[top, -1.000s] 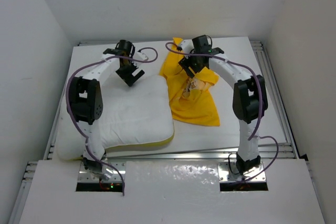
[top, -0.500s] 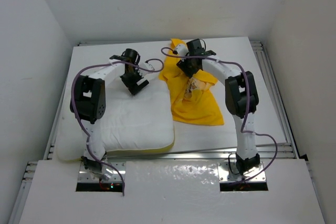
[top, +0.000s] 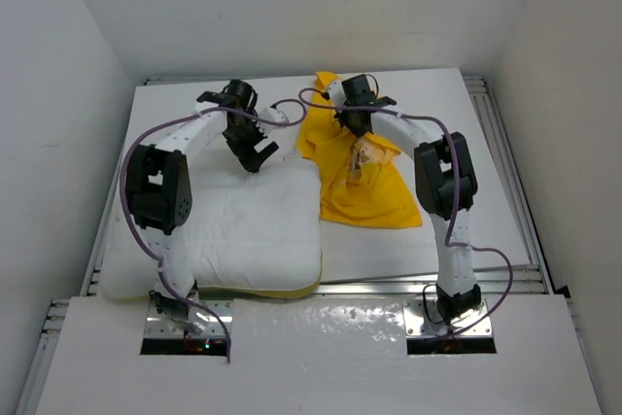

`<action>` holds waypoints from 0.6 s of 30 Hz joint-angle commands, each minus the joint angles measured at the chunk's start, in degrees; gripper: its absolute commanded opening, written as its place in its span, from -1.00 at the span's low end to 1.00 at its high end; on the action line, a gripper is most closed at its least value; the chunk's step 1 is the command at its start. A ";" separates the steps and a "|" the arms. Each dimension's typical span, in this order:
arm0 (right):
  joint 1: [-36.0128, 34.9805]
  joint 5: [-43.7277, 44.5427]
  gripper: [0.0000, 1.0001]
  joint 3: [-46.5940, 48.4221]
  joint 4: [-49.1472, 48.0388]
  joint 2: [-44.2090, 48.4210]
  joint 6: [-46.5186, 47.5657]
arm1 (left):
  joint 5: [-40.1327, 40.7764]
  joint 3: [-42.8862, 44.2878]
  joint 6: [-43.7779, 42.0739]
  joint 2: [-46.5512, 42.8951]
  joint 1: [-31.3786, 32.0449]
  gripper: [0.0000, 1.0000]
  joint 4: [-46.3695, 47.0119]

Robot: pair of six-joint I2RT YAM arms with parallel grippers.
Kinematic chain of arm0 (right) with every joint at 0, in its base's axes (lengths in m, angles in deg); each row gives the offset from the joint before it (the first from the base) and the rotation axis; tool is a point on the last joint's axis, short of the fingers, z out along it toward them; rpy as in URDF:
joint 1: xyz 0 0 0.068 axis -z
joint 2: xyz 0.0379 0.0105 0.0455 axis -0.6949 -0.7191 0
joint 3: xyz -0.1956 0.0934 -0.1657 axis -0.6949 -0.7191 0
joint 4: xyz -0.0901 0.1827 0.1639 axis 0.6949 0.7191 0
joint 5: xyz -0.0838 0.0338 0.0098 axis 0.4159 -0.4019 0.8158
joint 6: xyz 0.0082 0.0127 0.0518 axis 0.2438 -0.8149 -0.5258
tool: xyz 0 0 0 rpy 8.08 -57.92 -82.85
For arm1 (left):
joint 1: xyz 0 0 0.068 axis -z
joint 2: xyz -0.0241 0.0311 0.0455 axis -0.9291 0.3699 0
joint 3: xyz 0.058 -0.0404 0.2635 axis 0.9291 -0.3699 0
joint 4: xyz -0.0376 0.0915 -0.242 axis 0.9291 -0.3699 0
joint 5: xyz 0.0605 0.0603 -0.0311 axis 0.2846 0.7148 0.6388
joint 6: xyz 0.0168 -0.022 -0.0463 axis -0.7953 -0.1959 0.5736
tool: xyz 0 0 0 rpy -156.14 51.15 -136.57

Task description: Put the pillow into the pillowcase

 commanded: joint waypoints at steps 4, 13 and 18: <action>0.24 4.62 -1.00 0.47 -2.46 7.81 -0.86 | -7.87 5.74 -1.82 -7.19 3.21 0.95 -3.88; 0.24 5.94 -1.00 2.14 -0.88 7.29 -0.94 | -3.04 -0.49 -2.27 -2.02 8.85 0.99 -1.28; 0.24 5.32 -1.00 2.67 -0.44 7.03 -1.73 | 2.94 0.03 -1.21 2.29 8.85 1.00 2.52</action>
